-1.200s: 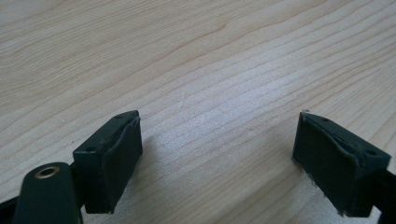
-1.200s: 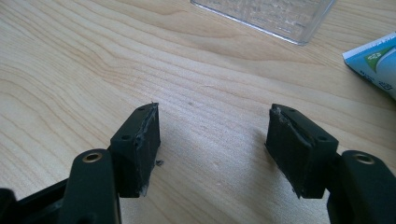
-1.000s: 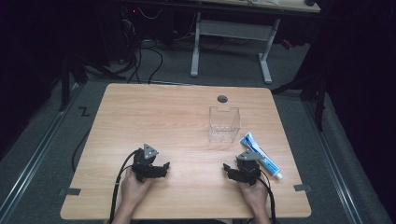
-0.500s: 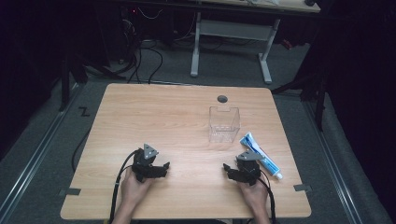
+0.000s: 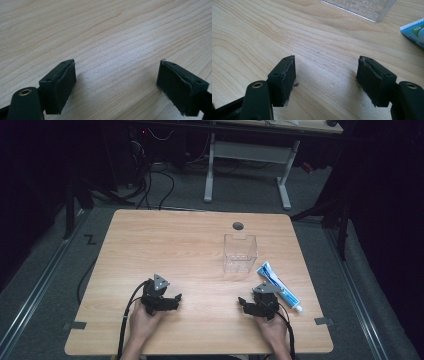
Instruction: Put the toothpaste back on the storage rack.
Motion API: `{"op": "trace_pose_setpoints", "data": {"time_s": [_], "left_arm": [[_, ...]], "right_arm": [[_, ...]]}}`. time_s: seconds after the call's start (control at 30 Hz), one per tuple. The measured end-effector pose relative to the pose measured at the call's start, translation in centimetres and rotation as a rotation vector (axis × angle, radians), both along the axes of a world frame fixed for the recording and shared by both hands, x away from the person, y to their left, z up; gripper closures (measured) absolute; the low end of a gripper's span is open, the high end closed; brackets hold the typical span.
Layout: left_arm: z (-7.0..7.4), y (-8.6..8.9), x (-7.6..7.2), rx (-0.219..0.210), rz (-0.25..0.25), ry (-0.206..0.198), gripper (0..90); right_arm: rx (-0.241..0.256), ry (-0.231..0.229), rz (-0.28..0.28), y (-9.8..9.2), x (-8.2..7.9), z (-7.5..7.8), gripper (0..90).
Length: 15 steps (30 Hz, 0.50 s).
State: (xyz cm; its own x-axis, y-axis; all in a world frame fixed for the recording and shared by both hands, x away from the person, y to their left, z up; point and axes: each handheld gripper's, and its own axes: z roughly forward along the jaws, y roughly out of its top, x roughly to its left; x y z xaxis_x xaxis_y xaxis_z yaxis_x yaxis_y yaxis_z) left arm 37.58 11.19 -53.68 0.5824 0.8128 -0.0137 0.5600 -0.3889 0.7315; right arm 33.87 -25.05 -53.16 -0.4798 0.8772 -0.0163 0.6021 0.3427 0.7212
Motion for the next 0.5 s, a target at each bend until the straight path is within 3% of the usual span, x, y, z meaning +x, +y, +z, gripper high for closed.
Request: {"op": "trace_pose_setpoints", "data": {"time_s": [0.5], "left_arm": [[0.01, -0.17, -0.03, 0.001, 0.013, 0.001, 15.5]], "right_arm": [[-0.019, 0.026, -0.041, 0.02, -0.21, 0.35, 34.2]]}}
